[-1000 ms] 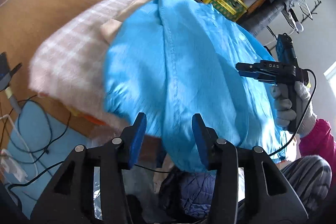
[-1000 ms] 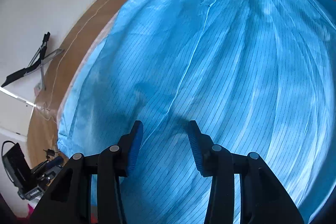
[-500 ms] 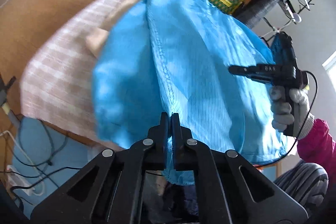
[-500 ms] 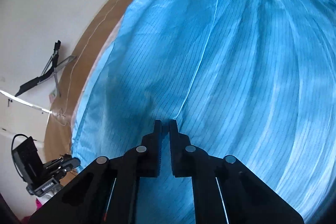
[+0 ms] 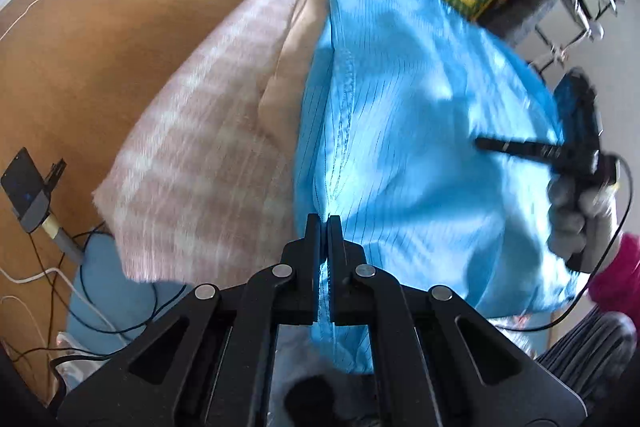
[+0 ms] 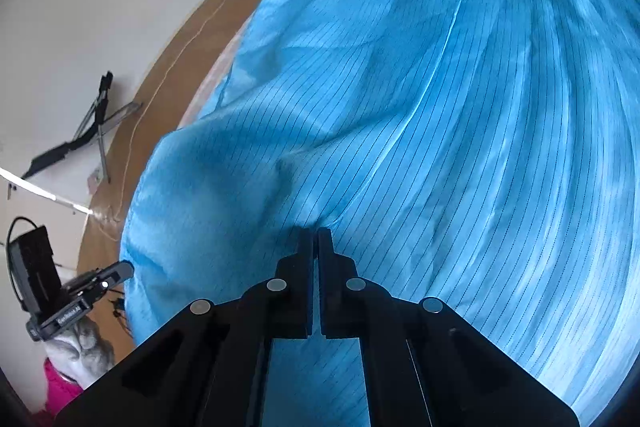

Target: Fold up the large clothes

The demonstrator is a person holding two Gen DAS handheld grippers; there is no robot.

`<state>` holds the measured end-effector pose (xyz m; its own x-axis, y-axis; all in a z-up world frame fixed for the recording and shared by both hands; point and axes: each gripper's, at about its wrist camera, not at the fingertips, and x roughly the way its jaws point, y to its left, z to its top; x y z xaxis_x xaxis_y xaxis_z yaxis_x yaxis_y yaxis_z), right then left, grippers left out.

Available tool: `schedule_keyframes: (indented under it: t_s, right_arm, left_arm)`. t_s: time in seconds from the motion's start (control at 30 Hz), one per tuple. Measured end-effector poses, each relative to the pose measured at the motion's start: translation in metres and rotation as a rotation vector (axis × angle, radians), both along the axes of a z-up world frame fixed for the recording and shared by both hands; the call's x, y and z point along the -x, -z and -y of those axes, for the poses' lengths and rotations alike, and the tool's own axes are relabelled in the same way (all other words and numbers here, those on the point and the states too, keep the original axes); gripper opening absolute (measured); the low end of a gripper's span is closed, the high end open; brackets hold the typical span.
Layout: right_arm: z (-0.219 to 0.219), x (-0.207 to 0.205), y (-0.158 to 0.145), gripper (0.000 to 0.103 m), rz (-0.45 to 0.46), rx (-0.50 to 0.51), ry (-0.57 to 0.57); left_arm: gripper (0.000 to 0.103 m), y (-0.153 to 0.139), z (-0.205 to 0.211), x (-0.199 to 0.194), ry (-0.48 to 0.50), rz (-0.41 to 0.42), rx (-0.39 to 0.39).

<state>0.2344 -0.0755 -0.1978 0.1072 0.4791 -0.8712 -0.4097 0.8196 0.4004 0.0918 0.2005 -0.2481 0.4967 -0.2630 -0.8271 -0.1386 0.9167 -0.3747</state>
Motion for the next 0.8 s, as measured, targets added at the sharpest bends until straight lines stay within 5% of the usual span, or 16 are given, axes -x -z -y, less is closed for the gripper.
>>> schedule_keyframes:
  t_s: [0.5, 0.57, 0.67, 0.8]
  right_arm:
    - [-0.009, 0.0, -0.012, 0.001, 0.032, 0.067, -0.057]
    - [-0.006, 0.007, -0.022, 0.001, 0.055, 0.1, -0.066]
    - [-0.01, 0.018, -0.042, 0.001, 0.129, 0.145, -0.081]
    - [-0.027, 0.03, -0.056, 0.002, 0.151, 0.096, -0.142]
  left_arm:
    - [0.002, 0.004, -0.008, -0.004, -0.043, 0.025, -0.028]
    - [0.014, -0.001, -0.015, 0.003, -0.056, 0.035, 0.0]
    - [0.052, -0.005, -0.024, 0.02, -0.083, 0.074, 0.054]
    - [0.056, 0.007, -0.034, 0.022, -0.099, 0.066, 0.14]
